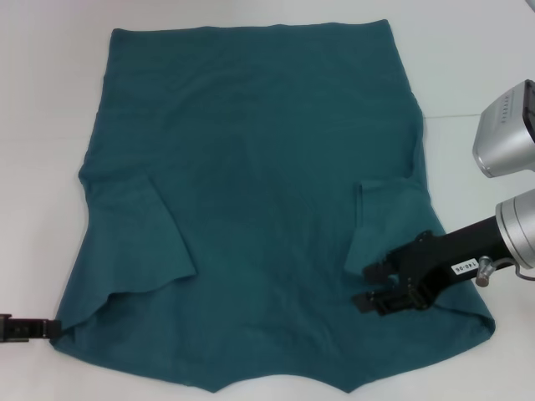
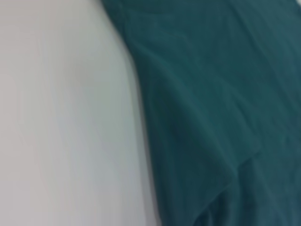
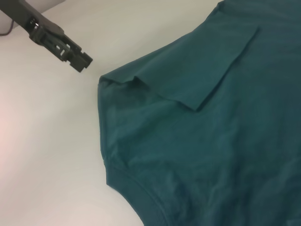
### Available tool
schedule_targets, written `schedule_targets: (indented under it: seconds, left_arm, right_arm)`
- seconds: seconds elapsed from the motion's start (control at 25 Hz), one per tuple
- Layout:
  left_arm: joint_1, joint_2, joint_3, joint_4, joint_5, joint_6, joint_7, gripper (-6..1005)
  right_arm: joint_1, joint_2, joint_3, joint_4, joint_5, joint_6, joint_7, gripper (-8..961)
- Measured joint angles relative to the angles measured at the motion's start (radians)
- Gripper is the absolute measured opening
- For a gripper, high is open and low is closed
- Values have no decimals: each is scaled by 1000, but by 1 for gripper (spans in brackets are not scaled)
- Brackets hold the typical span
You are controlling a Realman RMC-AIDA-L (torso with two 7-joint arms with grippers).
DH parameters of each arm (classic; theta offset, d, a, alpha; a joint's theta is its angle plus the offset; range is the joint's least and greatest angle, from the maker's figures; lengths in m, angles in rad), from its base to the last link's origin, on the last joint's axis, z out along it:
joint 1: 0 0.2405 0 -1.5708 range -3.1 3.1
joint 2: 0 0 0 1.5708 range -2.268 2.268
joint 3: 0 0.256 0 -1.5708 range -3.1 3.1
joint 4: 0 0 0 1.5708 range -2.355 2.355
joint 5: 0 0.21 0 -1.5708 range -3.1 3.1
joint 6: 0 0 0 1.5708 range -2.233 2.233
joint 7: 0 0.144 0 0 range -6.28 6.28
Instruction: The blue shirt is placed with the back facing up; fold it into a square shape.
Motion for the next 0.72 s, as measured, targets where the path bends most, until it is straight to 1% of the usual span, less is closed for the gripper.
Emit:
schedule_targets:
  seconds: [0.2,0.28,0.4,0.72]
  left_arm:
    - [-22,-24,4,-1,55,-45,0,657]
    - [-26,-28,6,-2,61,-50,0,657]
    - [-34,-40,38,-2,70,-75,-1,656]
    - [-38,-43,54,-15,74,-102,-3,654]
  right_arm:
    - [2,0,-1,3,0,5,-2,548]
    - [3,0,-1,5,0,8,-3,546]
    - [5,1,-1,16,0,9,-3,546]
    - [6,0,-3,19,1,9,-3,546]
